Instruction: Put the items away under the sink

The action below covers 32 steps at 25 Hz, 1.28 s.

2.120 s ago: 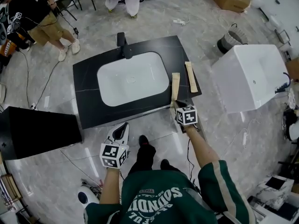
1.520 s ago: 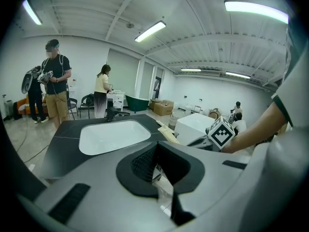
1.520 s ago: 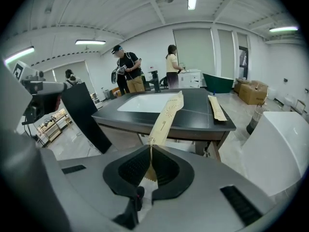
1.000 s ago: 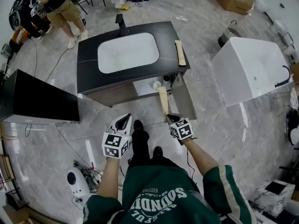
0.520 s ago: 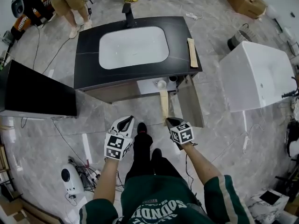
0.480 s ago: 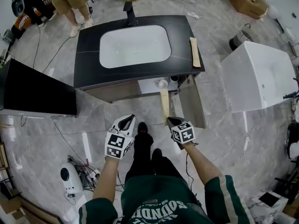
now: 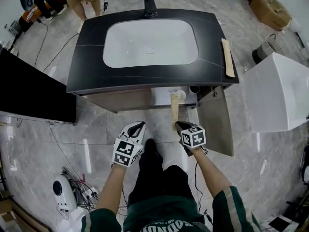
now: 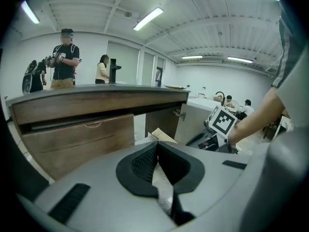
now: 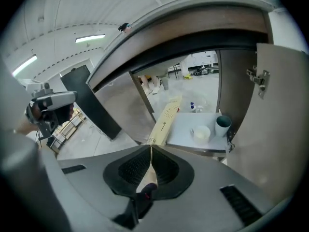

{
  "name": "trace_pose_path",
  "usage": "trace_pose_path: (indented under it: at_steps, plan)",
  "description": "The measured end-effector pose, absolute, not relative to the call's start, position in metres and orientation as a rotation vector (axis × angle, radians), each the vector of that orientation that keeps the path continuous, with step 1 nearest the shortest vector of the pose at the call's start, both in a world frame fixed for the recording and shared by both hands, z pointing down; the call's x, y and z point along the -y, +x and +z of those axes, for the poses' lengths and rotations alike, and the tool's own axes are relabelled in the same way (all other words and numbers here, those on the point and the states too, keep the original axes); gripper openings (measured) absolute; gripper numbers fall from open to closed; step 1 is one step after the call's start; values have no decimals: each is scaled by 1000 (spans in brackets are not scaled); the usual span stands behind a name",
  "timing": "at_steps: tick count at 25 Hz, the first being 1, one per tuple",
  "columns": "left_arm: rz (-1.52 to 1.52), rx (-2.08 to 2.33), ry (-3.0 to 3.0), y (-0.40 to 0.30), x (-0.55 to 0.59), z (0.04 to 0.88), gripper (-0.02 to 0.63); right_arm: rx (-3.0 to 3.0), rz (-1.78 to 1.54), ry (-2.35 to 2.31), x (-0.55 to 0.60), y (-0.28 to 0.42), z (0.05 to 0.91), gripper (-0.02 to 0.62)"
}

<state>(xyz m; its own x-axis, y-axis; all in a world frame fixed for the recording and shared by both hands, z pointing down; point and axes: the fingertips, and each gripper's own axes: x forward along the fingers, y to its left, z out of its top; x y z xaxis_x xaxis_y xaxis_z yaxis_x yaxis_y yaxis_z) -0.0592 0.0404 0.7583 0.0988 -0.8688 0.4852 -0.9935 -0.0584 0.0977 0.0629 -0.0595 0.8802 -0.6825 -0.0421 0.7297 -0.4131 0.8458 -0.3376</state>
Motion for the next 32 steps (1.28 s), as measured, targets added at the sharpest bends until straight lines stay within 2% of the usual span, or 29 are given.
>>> trace_pose_path:
  at_steps: [21, 32]
  plan:
    - [333, 1934, 1979, -130, -7, 1008, 12, 2363, 629, 254, 170, -99, 1122, 48]
    - [359, 1995, 1891, -161, -37, 1065, 11, 2316, 752, 262, 185, -137, 1204, 49]
